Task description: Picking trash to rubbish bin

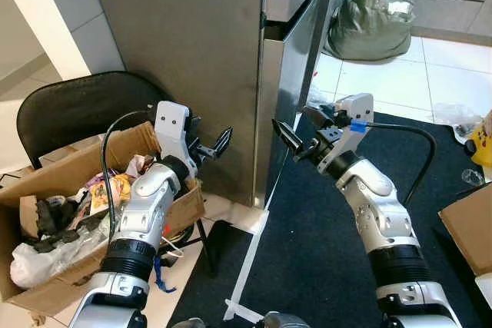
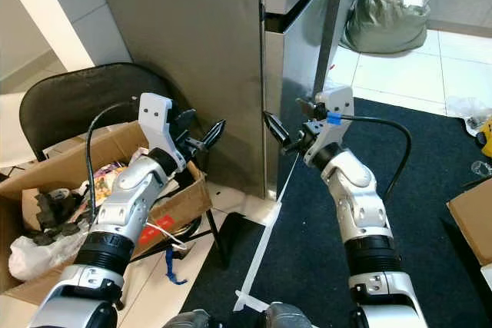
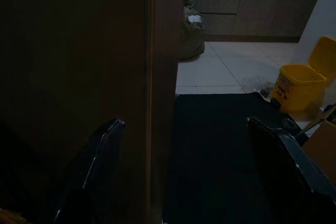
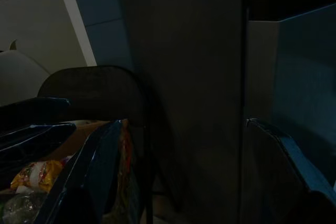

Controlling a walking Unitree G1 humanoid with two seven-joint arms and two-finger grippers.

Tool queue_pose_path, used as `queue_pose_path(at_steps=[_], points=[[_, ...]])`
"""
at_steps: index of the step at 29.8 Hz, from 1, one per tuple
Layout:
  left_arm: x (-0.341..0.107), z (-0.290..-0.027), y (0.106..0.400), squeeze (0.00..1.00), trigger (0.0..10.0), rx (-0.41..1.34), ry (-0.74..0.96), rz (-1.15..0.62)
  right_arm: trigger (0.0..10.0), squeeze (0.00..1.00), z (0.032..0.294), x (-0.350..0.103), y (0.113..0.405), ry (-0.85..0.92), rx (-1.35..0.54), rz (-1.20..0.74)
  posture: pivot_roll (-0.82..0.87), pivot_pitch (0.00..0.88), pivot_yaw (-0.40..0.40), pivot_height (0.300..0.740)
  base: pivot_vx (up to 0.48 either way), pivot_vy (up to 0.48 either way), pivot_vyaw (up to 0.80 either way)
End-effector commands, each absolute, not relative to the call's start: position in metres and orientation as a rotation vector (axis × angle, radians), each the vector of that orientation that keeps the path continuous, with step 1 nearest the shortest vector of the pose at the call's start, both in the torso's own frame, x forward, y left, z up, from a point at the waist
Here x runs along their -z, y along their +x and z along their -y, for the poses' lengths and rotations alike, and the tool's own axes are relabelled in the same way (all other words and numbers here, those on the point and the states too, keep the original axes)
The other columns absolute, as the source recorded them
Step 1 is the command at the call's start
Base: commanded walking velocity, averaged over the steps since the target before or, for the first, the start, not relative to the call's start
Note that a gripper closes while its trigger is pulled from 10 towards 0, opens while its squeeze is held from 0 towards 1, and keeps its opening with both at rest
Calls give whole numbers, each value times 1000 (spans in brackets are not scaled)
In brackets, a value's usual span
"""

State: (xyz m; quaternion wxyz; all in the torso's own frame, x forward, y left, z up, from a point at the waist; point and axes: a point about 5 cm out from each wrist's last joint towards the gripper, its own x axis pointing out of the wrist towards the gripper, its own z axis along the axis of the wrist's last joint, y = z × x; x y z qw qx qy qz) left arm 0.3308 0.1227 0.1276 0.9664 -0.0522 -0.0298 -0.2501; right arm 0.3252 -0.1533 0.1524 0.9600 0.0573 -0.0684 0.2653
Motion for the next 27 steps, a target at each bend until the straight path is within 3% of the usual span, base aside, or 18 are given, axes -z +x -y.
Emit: queue_pose_path(at_steps=[1,4,18,27], points=[[-127,-124,331,0,10000,498,-104,58,10000,0,151,-153,325,113,-549,136,-54,0,27,740,0,0,0],[-127,-123,330,0,10000,513,-91,59,10000,0,150,-153,325,112,-550,136,-54,0,27,740,0,0,0],[-127,-120,329,0,10000,531,-90,54,10000,0,150,-154,325,108,-552,135,-57,0,27,740,0,-462,0],[-127,-120,329,0,10000,522,-104,54,10000,0,150,-153,325,108,-551,133,-57,0,28,740,0,0,0]])
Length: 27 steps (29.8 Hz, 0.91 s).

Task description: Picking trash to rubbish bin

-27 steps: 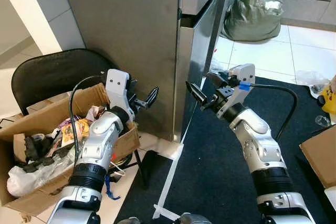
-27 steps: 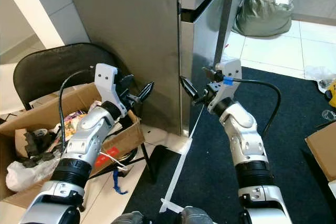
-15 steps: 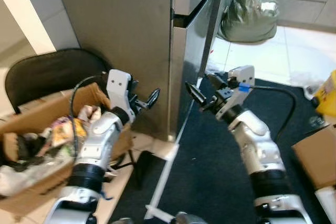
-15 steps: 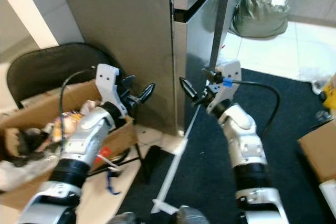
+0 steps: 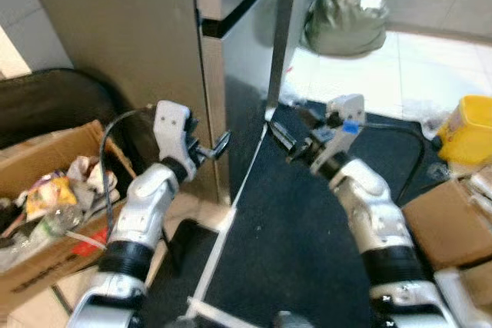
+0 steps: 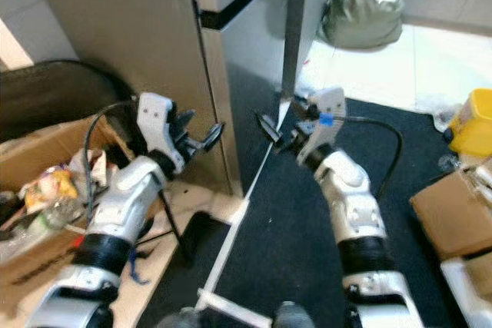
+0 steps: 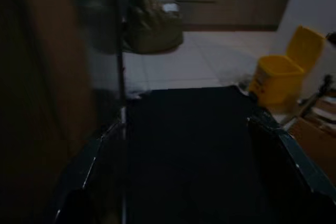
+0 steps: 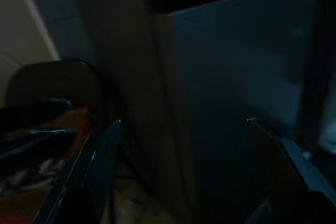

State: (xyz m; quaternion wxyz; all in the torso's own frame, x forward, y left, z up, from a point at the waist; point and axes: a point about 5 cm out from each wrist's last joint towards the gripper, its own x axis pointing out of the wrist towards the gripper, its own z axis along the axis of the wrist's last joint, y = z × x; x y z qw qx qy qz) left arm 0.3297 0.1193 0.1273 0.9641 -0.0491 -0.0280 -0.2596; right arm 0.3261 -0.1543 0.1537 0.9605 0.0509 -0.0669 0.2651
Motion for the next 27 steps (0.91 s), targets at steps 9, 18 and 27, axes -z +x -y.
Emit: queue_pose_path(at_steps=[9,18,27], points=[[-127,-120,330,0,10000,523,-99,57,10000,0,149,-151,326,79,-553,103,-58,0,28,740,0,0,-267],[-128,-118,330,0,10000,538,-97,62,10000,0,150,-148,329,133,-549,59,-61,0,28,740,0,0,-800],[-122,-105,330,0,10000,671,-123,10,10000,0,149,-147,331,78,-560,44,-71,0,25,740,0,0,-800]])
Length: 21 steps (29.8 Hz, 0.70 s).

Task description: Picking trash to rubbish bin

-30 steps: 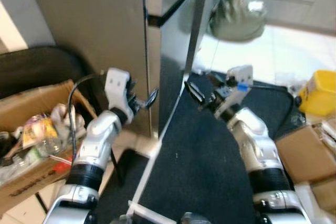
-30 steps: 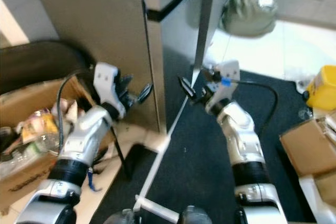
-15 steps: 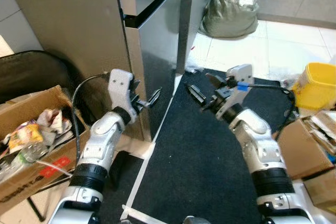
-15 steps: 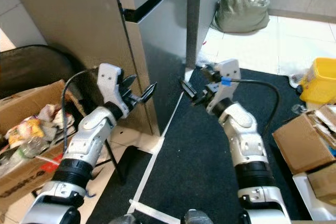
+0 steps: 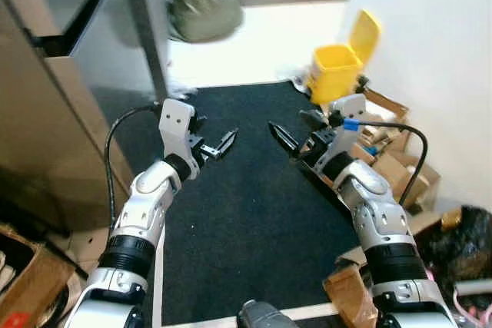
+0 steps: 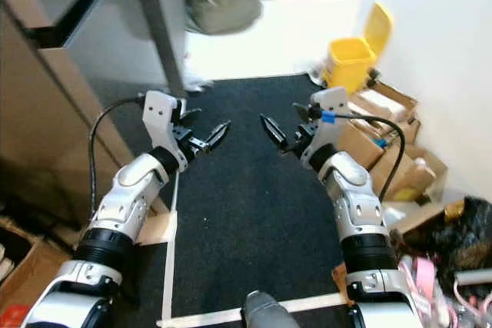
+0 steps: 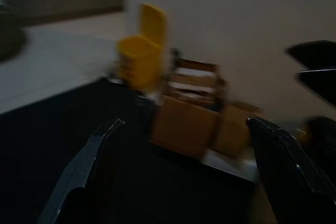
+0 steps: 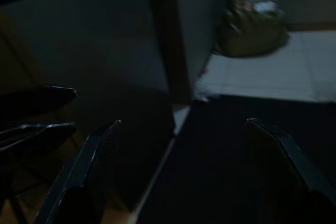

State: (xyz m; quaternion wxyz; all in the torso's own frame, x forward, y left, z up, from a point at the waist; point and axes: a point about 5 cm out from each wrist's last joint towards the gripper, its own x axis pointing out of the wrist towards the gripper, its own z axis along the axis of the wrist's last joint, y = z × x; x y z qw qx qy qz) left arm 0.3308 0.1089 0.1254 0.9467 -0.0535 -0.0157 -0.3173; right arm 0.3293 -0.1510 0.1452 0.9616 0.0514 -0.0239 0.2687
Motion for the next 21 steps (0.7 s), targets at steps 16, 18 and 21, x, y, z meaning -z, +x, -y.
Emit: queue_pose_path(at_steps=[16,18,21], points=[[-119,-108,330,0,10000,677,-133,4,10000,0,148,-148,332,80,-564,46,-80,0,29,740,0,0,-800],[-119,-108,330,0,10000,678,-131,3,10000,0,148,-148,332,79,-563,45,-80,0,29,740,0,0,-800],[-117,-109,328,0,10000,683,-134,0,10000,0,147,-147,333,73,-565,45,-79,0,28,740,0,0,-800]])
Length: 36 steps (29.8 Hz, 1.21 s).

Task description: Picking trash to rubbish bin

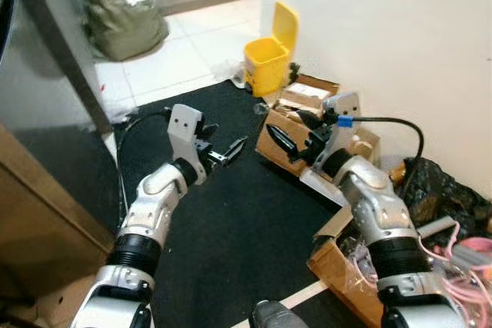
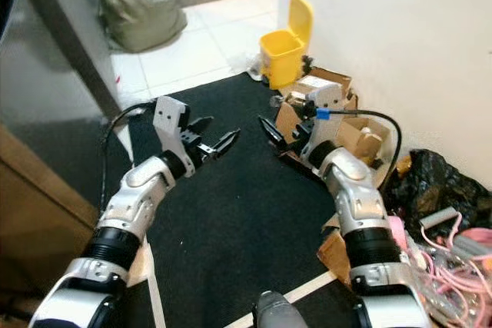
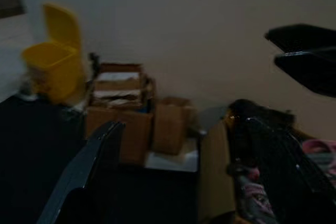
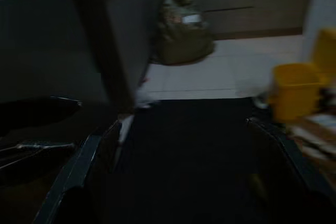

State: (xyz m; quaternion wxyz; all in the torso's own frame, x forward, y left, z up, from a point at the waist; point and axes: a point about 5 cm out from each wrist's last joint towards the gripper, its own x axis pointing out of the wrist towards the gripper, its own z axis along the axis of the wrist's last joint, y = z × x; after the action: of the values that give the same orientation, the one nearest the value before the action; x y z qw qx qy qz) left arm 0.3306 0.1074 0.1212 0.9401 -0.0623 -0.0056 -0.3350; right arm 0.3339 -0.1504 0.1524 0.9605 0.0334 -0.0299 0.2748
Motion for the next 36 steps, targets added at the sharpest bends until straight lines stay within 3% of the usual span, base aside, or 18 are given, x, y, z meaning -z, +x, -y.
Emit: queue_pose_path(at_steps=[1,36], points=[[-117,-109,328,0,10000,687,-137,1,10000,0,147,-147,332,71,-569,46,-83,0,28,740,0,0,-800],[-120,-106,330,0,10000,701,-143,12,10000,0,150,-146,332,66,-572,42,-85,0,28,740,0,0,-800]])
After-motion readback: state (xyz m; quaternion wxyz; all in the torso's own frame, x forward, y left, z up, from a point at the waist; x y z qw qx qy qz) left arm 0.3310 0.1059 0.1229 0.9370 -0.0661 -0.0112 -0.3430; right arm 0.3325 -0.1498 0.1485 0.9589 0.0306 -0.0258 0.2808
